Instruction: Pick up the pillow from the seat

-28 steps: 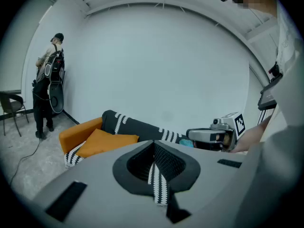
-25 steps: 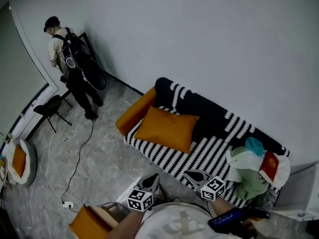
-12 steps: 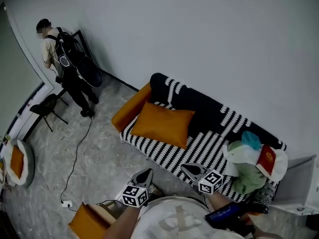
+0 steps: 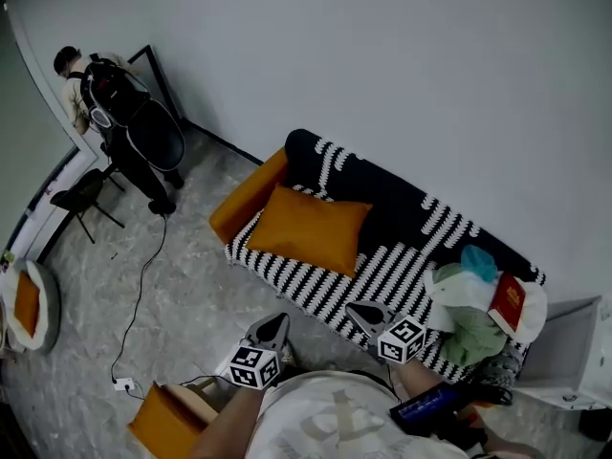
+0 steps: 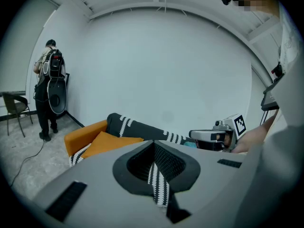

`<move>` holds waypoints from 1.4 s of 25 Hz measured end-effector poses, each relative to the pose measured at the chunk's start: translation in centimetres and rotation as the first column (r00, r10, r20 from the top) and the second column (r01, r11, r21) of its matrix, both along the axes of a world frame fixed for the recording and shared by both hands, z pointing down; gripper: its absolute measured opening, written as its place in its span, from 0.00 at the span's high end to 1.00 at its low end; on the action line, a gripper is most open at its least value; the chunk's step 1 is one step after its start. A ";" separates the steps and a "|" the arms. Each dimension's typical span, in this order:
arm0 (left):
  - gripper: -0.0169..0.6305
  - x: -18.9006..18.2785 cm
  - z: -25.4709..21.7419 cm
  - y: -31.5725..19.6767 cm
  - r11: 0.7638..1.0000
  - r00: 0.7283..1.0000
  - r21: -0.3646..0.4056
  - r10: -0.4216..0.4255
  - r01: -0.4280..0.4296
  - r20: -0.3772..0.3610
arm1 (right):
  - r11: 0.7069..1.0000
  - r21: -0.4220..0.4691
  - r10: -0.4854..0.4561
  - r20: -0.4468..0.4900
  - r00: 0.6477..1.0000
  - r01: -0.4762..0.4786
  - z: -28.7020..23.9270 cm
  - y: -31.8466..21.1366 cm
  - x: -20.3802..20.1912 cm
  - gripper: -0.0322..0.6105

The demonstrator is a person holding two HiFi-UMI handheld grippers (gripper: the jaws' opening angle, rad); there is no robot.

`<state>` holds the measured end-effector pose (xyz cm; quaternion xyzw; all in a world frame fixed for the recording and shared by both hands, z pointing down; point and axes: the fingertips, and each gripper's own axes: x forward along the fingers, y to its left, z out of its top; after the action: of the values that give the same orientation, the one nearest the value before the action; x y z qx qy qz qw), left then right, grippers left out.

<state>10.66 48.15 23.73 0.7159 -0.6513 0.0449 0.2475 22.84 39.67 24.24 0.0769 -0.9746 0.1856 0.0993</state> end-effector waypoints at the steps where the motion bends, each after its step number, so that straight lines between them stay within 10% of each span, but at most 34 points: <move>1: 0.96 -0.2 0.1 0.0 1.000 1.000 0.000 0.000 0.000 -0.002 | 1.000 -0.001 0.003 -0.004 1.000 -0.003 0.1 -0.1 -0.1 0.93; 35: 0.96 -13.2 1.8 -6.0 0.992 0.991 -0.030 0.122 -0.123 -0.052 | 0.988 -0.011 0.155 -0.080 0.985 -0.156 1.0 -5.1 -11.8 0.93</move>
<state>-2.56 42.14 25.48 0.7512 -0.5989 0.0530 0.2722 11.08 34.61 25.23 0.1593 -0.9592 0.1982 0.1235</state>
